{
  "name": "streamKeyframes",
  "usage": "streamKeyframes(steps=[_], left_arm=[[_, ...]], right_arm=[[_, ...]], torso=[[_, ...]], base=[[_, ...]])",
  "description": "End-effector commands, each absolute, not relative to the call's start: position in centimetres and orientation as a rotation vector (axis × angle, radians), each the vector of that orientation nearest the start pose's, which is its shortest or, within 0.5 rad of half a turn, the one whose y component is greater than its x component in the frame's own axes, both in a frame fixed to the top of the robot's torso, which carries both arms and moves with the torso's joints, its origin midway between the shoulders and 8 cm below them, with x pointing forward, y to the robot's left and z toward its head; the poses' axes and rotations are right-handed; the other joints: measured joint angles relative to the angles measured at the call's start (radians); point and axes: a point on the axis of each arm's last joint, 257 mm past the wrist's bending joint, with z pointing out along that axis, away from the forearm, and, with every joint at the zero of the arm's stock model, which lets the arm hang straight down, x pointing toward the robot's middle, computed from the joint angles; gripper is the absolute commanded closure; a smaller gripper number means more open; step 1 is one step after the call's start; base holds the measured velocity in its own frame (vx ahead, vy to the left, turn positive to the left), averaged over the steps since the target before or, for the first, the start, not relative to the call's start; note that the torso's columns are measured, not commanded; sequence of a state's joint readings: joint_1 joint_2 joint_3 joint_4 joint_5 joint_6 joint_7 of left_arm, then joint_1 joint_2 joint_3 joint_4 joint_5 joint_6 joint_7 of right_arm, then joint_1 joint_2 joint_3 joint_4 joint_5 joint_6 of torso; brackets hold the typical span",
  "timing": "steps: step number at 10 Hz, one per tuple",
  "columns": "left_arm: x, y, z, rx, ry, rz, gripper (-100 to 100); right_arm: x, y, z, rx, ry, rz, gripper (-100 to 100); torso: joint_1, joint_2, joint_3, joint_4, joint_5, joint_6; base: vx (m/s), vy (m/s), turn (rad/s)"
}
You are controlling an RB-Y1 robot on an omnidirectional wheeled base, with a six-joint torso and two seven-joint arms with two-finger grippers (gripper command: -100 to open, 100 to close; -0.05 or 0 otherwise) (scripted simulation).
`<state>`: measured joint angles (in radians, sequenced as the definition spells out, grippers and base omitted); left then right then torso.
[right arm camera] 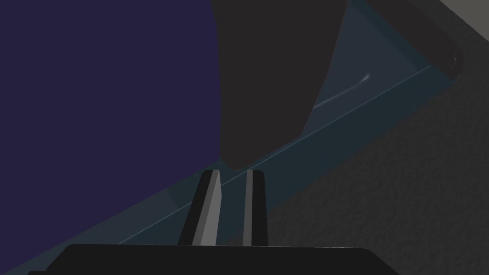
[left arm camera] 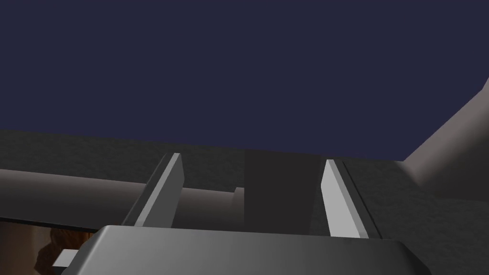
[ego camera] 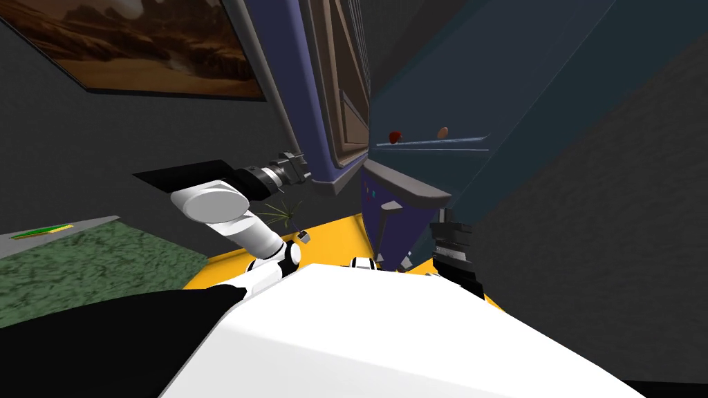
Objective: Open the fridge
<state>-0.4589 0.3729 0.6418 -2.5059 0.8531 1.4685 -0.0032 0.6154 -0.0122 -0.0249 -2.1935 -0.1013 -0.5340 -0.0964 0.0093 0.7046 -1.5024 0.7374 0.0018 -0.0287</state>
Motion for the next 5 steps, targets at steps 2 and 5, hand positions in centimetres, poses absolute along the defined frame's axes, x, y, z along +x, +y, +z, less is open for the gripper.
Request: streamKeyframes(steps=[2, 5], left_arm=[[43.3, 25.4, 14.2, -0.992, 1.388, -1.487, 100], [43.3, 25.4, 14.2, -0.992, 1.388, -1.487, 100]], right_arm=[[32.8, -32.4, -4.2, 0.871, 0.607, 1.322, 0], [31.6, -33.6, -4.4, 0.874, 0.591, 1.292, 0]], torso=[[0.008, -0.001, 0.001, -0.002, 0.0, -0.001], [-0.007, 0.004, 0.003, 0.002, -0.001, -0.007]], base=[[0.031, 0.35, -0.112], [0.009, 0.062, 0.022]])
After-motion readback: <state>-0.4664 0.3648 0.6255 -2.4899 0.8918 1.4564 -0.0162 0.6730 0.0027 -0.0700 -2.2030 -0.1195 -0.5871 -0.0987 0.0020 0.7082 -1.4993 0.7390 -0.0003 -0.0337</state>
